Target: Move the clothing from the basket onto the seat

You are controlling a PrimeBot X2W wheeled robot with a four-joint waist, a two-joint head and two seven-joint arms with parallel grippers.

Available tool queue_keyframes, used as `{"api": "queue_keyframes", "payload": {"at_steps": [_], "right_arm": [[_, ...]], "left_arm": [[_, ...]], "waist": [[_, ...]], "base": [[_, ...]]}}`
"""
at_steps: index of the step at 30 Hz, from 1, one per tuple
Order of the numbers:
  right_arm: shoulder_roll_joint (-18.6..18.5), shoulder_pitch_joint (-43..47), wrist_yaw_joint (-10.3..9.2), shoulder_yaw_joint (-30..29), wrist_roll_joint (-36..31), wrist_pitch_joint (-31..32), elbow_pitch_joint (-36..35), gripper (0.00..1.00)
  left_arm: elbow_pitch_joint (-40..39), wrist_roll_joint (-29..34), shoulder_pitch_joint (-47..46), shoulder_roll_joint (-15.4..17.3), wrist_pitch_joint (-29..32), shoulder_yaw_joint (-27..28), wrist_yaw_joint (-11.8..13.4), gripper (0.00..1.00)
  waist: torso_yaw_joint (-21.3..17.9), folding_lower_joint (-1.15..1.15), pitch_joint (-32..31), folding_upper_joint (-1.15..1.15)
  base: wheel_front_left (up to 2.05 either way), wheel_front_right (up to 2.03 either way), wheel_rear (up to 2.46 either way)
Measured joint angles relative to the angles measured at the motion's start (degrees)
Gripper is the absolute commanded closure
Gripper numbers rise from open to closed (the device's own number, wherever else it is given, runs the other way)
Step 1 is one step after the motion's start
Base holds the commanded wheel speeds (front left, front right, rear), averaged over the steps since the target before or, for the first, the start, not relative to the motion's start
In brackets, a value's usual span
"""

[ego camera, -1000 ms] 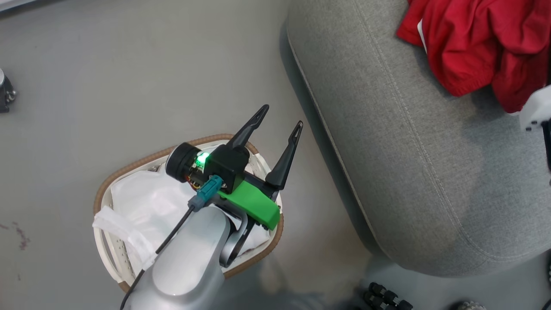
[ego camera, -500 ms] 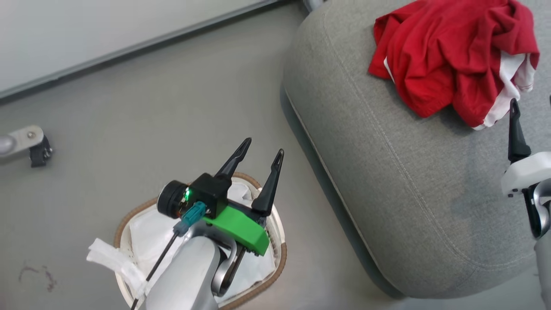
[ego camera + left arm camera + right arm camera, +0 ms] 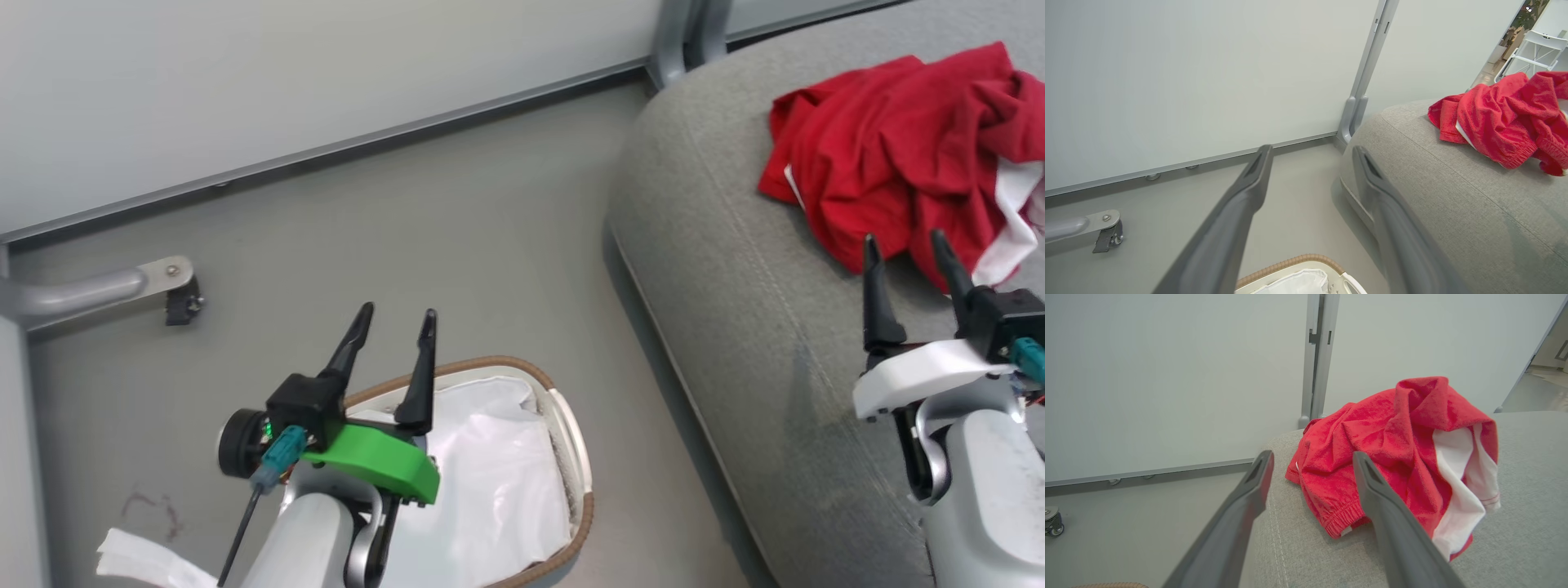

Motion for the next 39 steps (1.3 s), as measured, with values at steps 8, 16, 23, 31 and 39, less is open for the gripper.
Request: {"api": "queue_keyframes", "payload": {"at_steps": [8,16,23,31,39], "right_arm": [[2.53,1.33,0.0,2.81,-0.64,0.0,0.83,0.0],[3.71,2.08,0.0,4.93,-0.64,0.0,1.64,0.0],[3.97,4.2,0.0,6.44,-0.45,0.0,2.54,0.0],[4.05,8.44,0.0,7.57,0.85,0.0,3.32,0.0],[4.24,10.78,0.0,7.69,1.24,0.0,4.13,1.0]], "left_arm": [[-0.3,2.07,3.04,0.01,0.0,6.25,1.97,0.0],[0.3,5.86,5.64,0.02,0.0,9.03,3.49,0.0],[0.54,5.76,8.87,0.01,0.0,10.88,4.42,0.0],[0.74,4.67,13.31,0.01,0.0,12.7,3.94,0.0],[0.87,3.26,15.21,-0.04,0.0,13.47,3.59,1.0]], "waist": [[5.48,0.0,-1.8,0.0],[10.02,0.0,-3.85,0.0],[11.88,0.0,-6.18,0.0],[12.12,0.0,-9.21,0.0],[12.17,0.0,-10.55,0.0]], "base": [[0.0,0.0,0.0],[0.0,0.0,0.0],[0.0,0.0,0.0],[0.0,0.0,0.0],[0.0,0.0,0.0]]}}
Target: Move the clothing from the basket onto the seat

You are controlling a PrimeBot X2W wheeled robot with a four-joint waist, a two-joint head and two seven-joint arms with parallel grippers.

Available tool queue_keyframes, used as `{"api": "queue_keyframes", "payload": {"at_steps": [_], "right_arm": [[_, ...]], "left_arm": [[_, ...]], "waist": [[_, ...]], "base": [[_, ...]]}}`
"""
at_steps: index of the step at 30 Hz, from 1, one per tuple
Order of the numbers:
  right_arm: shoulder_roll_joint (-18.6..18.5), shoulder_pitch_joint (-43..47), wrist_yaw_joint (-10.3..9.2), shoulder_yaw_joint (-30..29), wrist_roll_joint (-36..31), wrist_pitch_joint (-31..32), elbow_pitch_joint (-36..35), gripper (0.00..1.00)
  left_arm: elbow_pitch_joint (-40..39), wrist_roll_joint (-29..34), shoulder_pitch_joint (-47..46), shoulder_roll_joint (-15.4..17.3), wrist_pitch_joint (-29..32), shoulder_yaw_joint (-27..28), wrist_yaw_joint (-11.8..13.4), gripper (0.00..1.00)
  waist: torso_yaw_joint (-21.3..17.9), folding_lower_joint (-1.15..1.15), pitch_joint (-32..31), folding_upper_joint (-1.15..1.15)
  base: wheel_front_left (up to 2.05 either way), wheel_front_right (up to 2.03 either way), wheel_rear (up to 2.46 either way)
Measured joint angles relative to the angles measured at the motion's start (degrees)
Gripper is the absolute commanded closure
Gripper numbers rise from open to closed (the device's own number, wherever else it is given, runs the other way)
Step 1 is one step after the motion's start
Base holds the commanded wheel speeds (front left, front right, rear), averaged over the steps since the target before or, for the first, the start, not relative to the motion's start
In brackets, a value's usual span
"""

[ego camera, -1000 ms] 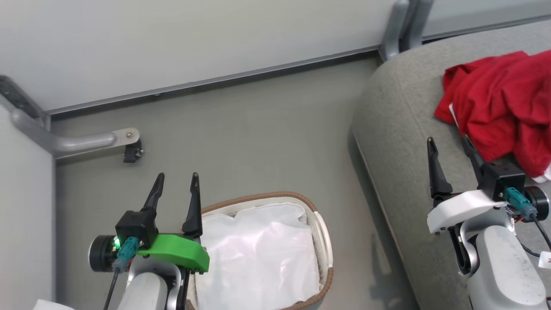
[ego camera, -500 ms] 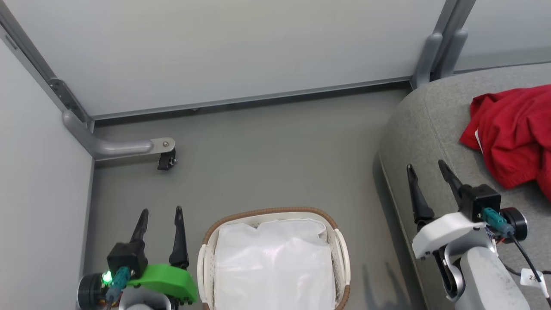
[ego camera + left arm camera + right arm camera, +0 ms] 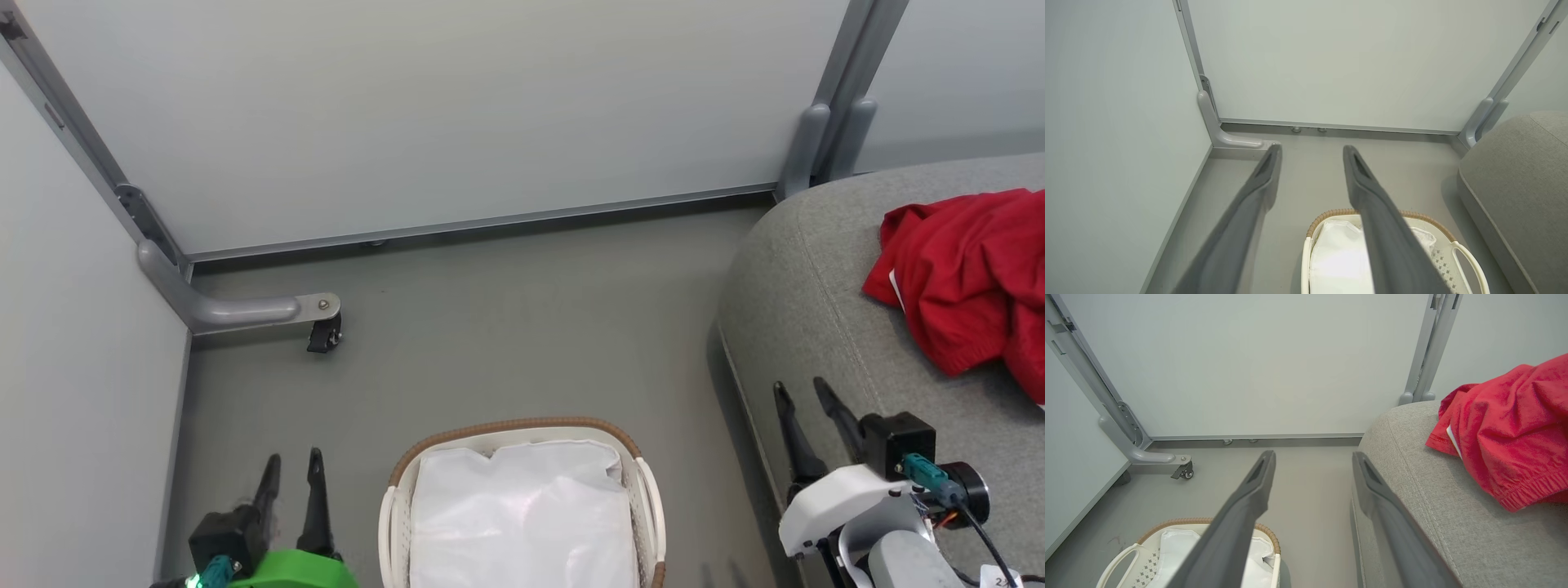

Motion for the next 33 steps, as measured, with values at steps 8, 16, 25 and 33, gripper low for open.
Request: {"api": "queue_keyframes", "payload": {"at_steps": [8,16,25,33], "right_arm": [[0.46,1.18,0.0,-0.8,4.9,2.02,1.77,1.0],[0.46,1.21,0.0,-1.16,14.03,3.97,0.16,1.0],[0.44,1.83,0.0,-1.65,23.15,6.09,-1.37,1.0],[0.41,1.96,0.0,-2.22,30.58,7.73,-2.59,1.0]], "left_arm": [[1.65,-4.61,0.04,-0.15,1.68,0.56,-0.21,1.0],[0.82,-12.72,-0.02,-0.15,3.77,1.85,-0.75,1.0],[-0.33,-21.08,-0.26,-0.15,6.05,3.11,-1.38,1.0],[-1.0,-27.71,-0.71,-0.15,7.75,4.04,-1.83,1.0]], "waist": [[0.01,0.0,-0.08,0.0],[0.01,0.0,-0.17,0.0],[0.02,0.0,-0.26,0.0],[0.03,0.0,-0.35,0.0]], "base": [[0.0,0.0,0.0],[0.0,0.0,0.0],[0.0,0.0,0.0],[0.0,0.0,0.0]]}}
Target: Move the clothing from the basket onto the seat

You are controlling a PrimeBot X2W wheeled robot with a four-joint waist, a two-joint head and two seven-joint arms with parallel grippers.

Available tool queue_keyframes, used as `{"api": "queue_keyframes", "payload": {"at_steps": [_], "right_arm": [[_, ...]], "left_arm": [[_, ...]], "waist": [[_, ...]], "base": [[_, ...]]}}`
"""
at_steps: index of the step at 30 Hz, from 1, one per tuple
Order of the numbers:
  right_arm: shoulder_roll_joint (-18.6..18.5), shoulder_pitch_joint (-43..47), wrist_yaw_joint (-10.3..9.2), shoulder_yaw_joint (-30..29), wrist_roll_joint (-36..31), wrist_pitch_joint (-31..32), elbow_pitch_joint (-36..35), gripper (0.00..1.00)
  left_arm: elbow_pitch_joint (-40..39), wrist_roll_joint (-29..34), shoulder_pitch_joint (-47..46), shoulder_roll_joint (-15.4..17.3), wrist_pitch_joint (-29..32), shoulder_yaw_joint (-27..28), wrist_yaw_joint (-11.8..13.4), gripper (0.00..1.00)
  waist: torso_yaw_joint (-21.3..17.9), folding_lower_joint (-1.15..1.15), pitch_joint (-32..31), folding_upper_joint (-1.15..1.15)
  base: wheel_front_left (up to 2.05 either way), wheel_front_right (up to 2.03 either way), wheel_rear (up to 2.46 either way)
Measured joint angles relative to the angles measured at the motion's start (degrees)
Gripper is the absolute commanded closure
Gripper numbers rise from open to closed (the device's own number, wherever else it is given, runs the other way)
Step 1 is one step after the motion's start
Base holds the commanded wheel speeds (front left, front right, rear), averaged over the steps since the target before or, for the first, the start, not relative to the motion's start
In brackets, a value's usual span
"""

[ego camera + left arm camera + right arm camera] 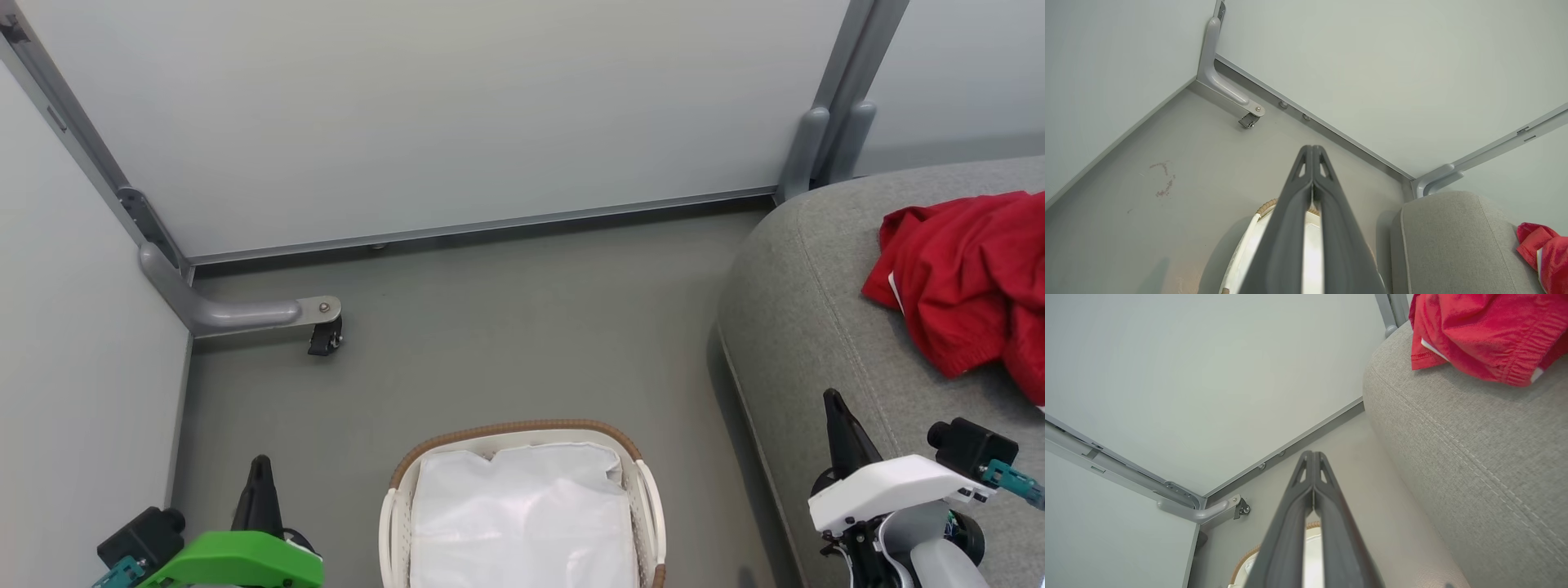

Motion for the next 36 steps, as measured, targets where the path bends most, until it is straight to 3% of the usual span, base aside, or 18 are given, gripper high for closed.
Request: {"api": "queue_keyframes", "payload": {"at_steps": [36], "right_arm": [[-0.2,0.39,-0.01,-2.08,26.25,6.65,-4.02,1.0]], "left_arm": [[-3.01,-23.81,-2.21,0.02,6.62,3.8,-1.93,1.0]], "waist": [[0.04,0.0,-0.39,0.0]], "base": [[0.0,0.0,0.0]]}}
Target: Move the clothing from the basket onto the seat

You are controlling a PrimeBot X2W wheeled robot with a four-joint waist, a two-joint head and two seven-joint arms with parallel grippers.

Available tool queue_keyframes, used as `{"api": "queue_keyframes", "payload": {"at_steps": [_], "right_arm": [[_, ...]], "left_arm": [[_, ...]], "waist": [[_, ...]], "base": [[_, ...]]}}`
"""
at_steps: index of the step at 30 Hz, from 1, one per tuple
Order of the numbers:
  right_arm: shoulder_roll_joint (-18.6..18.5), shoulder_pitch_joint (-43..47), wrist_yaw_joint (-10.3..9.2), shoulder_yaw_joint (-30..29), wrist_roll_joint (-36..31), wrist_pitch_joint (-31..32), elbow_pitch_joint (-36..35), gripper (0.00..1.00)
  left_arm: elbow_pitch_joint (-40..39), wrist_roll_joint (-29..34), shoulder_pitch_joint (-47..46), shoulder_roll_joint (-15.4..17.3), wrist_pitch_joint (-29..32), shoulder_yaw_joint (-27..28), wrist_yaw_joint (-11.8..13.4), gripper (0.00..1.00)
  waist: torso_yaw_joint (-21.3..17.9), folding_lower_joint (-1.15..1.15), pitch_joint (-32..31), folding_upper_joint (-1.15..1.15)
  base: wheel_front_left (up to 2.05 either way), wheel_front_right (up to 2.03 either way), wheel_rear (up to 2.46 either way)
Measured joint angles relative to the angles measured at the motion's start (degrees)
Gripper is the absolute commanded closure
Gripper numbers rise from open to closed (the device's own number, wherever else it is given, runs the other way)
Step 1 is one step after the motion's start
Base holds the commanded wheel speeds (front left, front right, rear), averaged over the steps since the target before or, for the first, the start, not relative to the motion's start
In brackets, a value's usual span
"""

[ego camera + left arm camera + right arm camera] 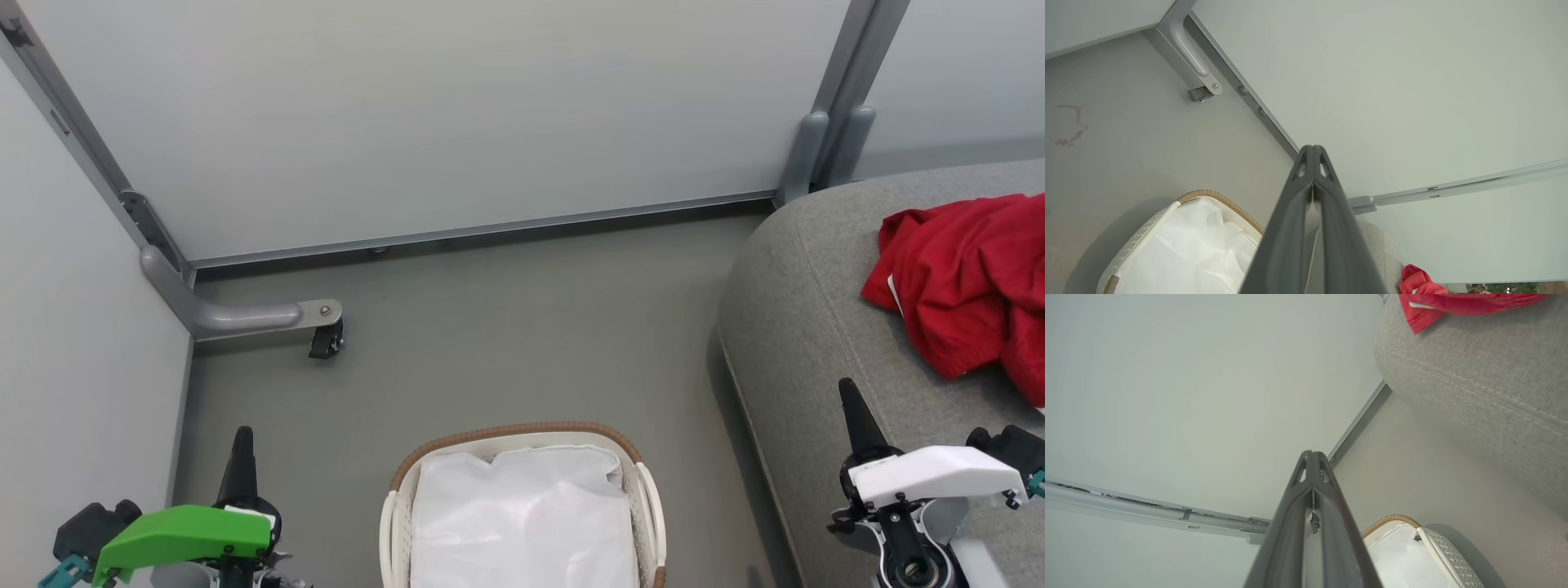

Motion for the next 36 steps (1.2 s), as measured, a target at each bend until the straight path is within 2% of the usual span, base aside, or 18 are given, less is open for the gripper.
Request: {"api": "queue_keyframes", "payload": {"at_steps": [15,36], "right_arm": [[-0.1,0.37,0.0,-0.77,10.31,2.54,-1.58,1.0],[-0.18,0.6,-0.01,-1.57,20.56,5.14,-3.19,1.0]], "left_arm": [[-1.01,-9.43,-0.92,0.02,2.63,1.52,-0.92,1.0],[-2.16,-18.58,-1.62,0.04,5.13,3.04,-1.67,1.0]], "waist": [[0.02,0.0,-0.2,0.0],[0.04,0.0,-0.43,0.0]], "base": [[0.0,0.0,0.0],[0.0,0.0,0.0]]}}
